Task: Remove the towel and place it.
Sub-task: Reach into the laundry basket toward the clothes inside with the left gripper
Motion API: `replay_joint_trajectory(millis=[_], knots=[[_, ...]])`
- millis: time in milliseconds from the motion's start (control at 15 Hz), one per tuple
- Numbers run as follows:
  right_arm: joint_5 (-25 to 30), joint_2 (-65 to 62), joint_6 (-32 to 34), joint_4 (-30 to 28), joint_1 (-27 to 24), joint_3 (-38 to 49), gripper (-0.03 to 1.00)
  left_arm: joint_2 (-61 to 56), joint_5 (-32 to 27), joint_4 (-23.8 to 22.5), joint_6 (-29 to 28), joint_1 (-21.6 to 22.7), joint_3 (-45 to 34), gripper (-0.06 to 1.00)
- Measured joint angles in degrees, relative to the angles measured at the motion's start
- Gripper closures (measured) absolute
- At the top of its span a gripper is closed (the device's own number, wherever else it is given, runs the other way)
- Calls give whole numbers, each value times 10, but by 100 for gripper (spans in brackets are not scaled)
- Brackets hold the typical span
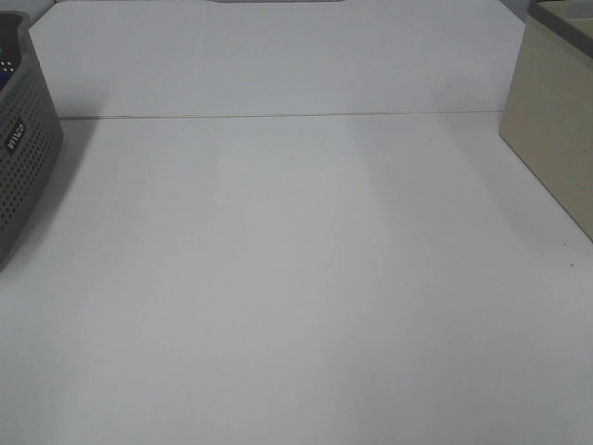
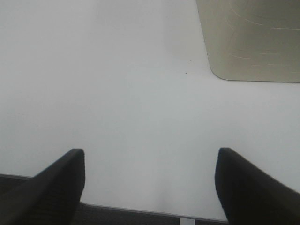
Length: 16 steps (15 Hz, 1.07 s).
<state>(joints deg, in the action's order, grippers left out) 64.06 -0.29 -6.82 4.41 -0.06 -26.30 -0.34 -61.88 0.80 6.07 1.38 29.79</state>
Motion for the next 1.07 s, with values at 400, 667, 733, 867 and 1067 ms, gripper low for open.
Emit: replay_joint_trajectory(millis=[400, 667, 733, 867, 1067], knots=[[0, 0, 0, 0, 0, 0, 21, 0, 0, 0, 0, 0, 0, -5], [0, 0, 0, 0, 0, 0, 21, 0, 0, 0, 0, 0, 0, -5], [0, 0, 0, 0, 0, 0, 21, 0, 0, 0, 0, 0, 0, -5], [0, 0, 0, 0, 0, 0, 21, 0, 0, 0, 0, 0, 0, -5], [0, 0, 0, 0, 0, 0, 21, 0, 0, 0, 0, 0, 0, -5]])
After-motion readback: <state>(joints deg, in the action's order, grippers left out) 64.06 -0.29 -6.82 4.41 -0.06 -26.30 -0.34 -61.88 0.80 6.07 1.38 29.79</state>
